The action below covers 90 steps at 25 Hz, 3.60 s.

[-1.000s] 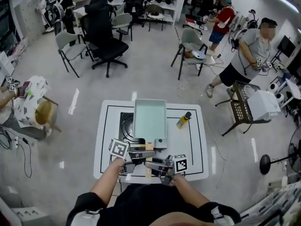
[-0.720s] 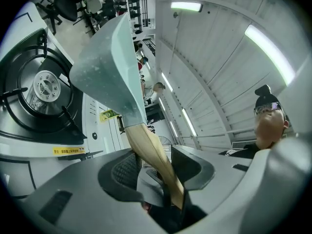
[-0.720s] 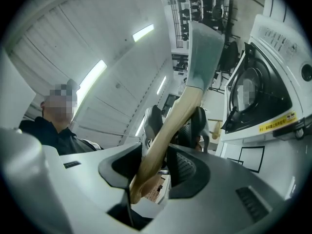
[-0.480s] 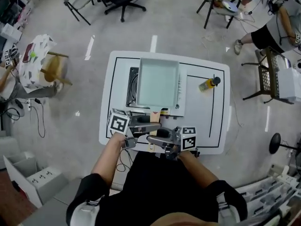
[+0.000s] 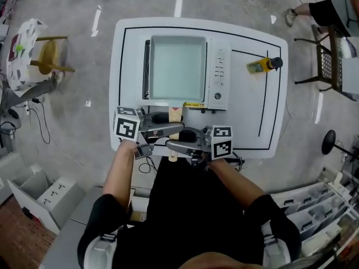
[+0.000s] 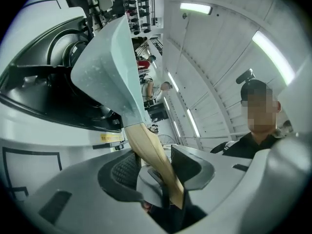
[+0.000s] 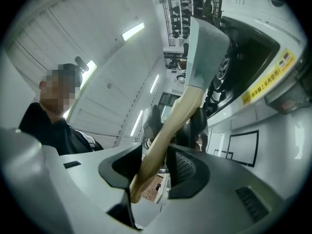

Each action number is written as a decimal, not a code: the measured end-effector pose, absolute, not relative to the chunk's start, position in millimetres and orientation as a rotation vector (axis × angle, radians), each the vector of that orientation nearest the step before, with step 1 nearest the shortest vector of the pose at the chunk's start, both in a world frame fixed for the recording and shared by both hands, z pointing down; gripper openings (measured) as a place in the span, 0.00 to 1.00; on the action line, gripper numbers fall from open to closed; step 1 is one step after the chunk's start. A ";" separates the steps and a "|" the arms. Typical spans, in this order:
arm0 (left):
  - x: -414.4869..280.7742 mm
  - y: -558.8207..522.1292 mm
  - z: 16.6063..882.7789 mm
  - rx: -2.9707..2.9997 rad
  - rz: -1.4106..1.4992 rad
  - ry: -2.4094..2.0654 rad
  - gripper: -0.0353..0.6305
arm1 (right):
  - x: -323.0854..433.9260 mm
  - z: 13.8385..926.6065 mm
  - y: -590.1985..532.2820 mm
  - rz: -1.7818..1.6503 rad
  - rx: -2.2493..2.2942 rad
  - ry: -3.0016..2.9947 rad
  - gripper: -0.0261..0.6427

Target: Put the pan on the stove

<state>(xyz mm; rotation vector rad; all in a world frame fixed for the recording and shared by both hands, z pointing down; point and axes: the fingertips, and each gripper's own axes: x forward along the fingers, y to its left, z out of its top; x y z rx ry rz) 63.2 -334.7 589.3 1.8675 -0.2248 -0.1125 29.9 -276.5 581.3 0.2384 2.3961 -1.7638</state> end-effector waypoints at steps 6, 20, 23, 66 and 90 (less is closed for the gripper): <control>55.5 -339.0 602.1 1.879 -0.135 -0.200 0.35 | 21.6 596.1 -280.2 -1.775 0.209 2.392 0.29; 54.1 -336.7 606.8 1.880 -0.171 -0.180 0.35 | 19.7 601.4 -278.1 -1.826 0.190 2.354 0.28; 54.0 -336.6 606.8 1.871 -0.185 -0.175 0.35 | 19.7 601.5 -278.1 -1.868 0.204 2.317 0.27; -48.4 -232.2 409.6 2.581 -0.336 -1.760 0.08 | 256.2 431.6 -262.7 0.217 -1.430 2.752 0.09; 96.8 -7.5 461.7 2.546 -0.168 -1.681 0.08 | 341.9 499.2 -45.2 -0.006 -1.337 2.769 0.09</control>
